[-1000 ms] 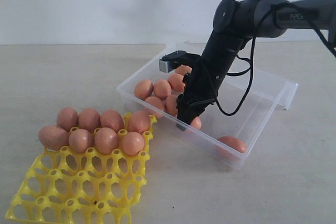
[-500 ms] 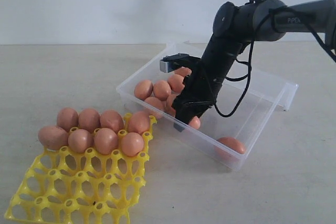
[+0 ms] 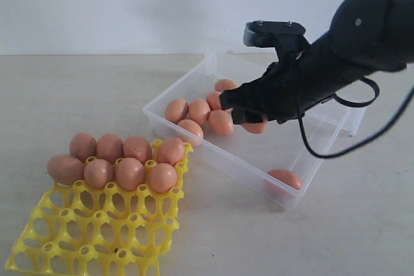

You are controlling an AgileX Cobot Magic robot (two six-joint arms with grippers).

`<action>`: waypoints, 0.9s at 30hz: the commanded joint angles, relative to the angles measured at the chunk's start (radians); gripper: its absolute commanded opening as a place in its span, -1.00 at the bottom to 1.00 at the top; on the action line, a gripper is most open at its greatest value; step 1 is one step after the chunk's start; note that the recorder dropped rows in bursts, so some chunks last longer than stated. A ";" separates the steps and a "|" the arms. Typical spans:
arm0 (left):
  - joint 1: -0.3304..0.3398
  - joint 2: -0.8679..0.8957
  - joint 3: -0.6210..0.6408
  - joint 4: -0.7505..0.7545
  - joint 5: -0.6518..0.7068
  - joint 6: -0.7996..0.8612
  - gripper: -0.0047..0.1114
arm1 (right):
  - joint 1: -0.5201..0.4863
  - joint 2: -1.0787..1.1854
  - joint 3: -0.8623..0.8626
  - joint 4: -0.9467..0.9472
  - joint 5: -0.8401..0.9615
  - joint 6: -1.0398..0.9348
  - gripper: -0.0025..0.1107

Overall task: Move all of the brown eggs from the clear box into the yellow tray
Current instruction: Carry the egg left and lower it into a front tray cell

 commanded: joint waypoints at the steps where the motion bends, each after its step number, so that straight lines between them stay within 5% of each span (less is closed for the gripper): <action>1: -0.006 -0.002 0.003 0.001 -0.008 0.005 -0.99 | 0.171 -0.179 0.172 0.072 -0.464 -0.038 -0.96; 8: -0.006 -0.002 0.003 0.001 -0.008 0.005 -0.99 | 0.434 -0.162 0.177 0.054 -0.988 0.088 -0.96; 12: -0.006 -0.002 0.003 0.001 -0.008 0.005 -0.99 | 0.472 -0.061 0.118 -0.145 -0.955 0.321 -0.96; 21: -0.006 -0.002 0.003 0.001 -0.008 0.005 -0.99 | 0.471 0.220 -0.084 -1.071 -0.986 1.226 -0.96; 27: -0.006 -0.002 0.003 0.001 -0.008 0.005 -0.99 | 0.473 0.289 -0.162 -1.238 -1.015 1.306 -0.96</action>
